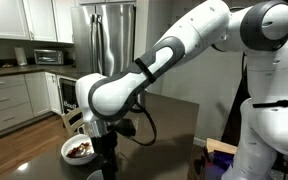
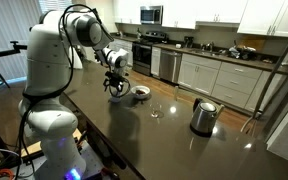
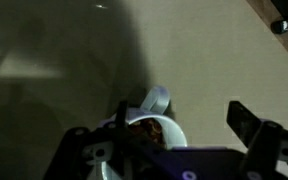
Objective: Move the white mug backwards, pour the contents in the mug into the white bowl
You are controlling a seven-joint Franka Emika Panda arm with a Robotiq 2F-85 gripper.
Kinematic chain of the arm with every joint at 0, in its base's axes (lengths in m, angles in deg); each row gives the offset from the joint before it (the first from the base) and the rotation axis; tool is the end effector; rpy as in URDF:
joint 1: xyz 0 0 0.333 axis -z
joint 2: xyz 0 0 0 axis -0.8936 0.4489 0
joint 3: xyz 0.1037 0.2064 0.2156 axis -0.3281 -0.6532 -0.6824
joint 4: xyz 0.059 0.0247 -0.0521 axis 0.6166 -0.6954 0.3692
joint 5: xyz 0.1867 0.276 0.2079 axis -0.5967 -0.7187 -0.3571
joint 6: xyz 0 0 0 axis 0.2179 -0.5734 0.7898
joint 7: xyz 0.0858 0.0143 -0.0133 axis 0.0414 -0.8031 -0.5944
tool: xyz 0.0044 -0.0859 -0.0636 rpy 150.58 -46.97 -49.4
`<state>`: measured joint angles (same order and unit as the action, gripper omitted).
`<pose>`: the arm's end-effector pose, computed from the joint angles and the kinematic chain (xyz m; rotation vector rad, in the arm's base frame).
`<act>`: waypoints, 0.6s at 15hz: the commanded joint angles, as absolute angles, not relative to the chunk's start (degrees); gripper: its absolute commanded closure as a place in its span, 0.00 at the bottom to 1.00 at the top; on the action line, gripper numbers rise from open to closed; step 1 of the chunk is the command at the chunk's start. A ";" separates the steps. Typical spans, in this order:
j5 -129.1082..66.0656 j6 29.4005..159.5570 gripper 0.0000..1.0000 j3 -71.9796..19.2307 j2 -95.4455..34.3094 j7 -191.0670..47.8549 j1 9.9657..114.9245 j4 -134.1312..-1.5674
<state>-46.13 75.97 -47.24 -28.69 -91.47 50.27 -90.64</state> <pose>0.4862 0.2899 0.2832 -2.7214 -0.9495 0.4754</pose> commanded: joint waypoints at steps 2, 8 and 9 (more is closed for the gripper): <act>-47.79 77.33 0.00 -47.46 -30.49 -87.14 49.62 -94.57; -46.07 81.90 0.02 -47.65 -30.40 -83.47 47.63 -97.77; -46.07 83.07 0.05 -47.68 -30.47 -82.79 47.25 -98.25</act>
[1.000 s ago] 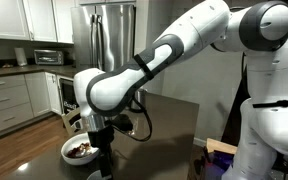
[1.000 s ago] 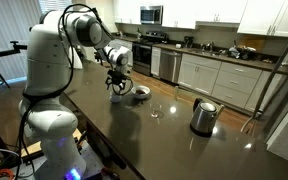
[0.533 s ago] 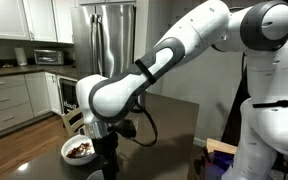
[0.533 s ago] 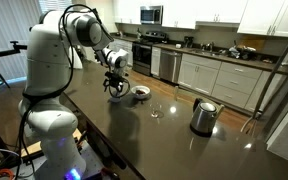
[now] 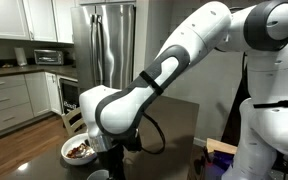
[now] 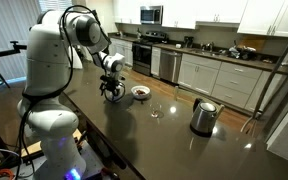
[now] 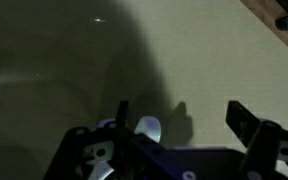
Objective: Move the white mug backwards, pour the contents in the mug into the white bowl
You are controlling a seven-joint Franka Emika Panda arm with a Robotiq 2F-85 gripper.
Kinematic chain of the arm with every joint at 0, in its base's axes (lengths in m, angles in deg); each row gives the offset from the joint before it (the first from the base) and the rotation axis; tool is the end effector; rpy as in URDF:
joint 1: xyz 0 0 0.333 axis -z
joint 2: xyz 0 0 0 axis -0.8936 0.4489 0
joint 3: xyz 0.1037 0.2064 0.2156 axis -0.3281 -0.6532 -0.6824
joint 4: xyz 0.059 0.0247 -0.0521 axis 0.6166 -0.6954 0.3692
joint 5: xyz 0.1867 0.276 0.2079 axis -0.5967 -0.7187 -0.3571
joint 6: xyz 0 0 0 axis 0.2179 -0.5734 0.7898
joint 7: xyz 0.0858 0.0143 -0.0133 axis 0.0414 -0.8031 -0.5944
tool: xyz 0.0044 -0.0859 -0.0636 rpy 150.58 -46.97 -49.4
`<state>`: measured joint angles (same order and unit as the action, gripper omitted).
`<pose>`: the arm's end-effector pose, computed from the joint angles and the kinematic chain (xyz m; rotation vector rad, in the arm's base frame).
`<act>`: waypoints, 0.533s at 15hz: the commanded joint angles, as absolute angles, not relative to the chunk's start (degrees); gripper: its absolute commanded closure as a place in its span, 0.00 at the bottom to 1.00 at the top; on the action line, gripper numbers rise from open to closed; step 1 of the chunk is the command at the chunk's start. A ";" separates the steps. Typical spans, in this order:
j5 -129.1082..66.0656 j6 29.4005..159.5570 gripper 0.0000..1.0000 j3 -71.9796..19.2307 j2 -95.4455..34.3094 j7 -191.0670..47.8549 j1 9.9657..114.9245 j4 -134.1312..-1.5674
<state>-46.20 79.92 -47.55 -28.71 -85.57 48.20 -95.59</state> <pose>0.4556 0.2997 0.2542 -2.7799 -0.8554 0.5252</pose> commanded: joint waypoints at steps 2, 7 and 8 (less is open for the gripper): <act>-45.79 84.77 0.31 -47.66 -30.55 -81.63 46.70 -98.98; -43.91 86.69 0.65 -47.39 -30.62 -78.32 45.56 -100.02; -43.54 86.89 0.72 -47.39 -30.68 -77.66 45.37 -100.23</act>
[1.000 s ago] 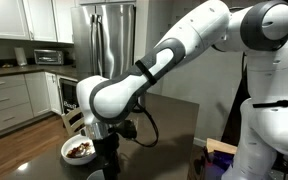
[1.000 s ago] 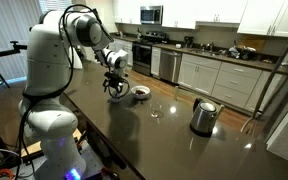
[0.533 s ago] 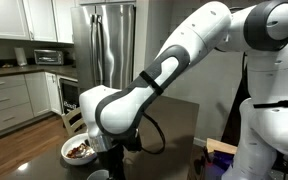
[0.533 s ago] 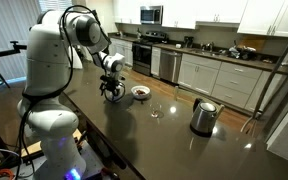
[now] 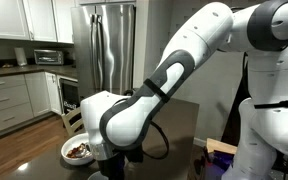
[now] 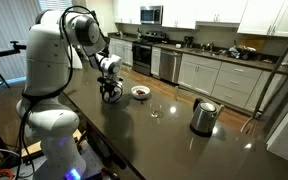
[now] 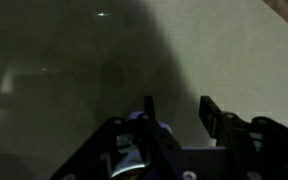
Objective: Move the white mug backwards, pour the contents in the mug into the white bowl
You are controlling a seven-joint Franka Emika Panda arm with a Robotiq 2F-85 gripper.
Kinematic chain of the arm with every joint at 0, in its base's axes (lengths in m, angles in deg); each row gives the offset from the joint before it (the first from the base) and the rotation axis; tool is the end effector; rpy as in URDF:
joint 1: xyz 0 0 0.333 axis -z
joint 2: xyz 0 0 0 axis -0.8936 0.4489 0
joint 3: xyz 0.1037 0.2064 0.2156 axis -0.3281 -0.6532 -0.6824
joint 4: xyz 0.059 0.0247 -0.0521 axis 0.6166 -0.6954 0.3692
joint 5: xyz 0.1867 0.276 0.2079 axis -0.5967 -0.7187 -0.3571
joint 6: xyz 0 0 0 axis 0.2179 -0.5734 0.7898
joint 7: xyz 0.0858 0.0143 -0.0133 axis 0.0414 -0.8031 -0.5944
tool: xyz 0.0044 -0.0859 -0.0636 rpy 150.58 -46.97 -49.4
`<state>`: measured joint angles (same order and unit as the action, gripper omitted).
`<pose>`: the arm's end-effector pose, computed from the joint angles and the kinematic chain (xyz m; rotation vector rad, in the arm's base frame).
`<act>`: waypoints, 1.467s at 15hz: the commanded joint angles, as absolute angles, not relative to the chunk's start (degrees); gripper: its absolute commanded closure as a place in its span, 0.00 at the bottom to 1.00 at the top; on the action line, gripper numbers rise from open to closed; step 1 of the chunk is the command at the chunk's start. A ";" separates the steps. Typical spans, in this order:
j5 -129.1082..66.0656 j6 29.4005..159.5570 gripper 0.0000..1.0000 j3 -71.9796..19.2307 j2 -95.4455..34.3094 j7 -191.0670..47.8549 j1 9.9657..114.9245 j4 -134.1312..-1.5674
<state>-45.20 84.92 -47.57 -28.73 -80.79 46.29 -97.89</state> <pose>0.4433 0.3112 0.2438 -2.8383 -0.7971 0.4699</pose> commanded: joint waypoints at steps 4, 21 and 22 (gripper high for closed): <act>-43.08 87.56 0.60 -47.18 -30.72 -73.96 44.64 -100.49; -34.19 87.95 0.86 -43.76 -30.59 -52.42 41.19 -99.36; -33.60 87.80 0.93 -43.56 -30.68 -51.71 41.09 -99.28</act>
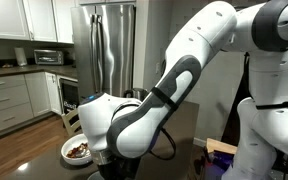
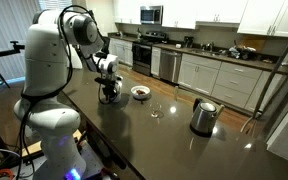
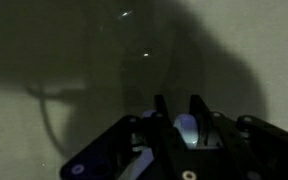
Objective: Move the white mug backwards, pour the contents in the mug into the white bowl
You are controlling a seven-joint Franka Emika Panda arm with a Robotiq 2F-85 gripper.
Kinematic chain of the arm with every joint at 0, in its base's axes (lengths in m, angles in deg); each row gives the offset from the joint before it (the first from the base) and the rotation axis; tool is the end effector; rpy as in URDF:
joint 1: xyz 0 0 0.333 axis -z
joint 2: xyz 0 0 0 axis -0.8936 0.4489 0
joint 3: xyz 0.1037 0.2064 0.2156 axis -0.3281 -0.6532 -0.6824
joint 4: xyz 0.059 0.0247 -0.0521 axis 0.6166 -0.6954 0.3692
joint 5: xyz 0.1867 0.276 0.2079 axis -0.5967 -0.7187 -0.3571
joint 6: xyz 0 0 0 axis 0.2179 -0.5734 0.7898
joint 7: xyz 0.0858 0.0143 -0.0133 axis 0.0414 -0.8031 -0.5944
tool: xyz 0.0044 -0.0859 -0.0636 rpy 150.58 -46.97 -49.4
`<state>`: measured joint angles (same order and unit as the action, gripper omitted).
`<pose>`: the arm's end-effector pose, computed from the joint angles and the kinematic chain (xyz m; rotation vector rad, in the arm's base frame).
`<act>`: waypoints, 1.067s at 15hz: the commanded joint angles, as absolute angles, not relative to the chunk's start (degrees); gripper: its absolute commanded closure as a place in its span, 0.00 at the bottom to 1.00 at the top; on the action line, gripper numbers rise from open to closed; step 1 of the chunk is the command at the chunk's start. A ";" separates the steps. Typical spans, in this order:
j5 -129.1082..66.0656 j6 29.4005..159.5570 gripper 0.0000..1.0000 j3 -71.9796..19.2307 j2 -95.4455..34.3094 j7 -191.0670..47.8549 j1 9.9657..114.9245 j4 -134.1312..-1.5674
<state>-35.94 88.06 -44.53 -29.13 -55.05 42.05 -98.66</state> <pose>0.4414 0.3163 0.2424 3.0799 0.3531 -0.3681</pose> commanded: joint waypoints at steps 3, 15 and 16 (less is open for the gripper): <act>-32.29 87.53 0.94 -43.07 -30.78 -50.31 41.11 -99.08; -33.80 86.09 0.92 -43.21 -32.63 -54.06 43.16 -100.05; -34.21 85.69 0.92 -43.29 -32.93 -54.81 43.40 -100.10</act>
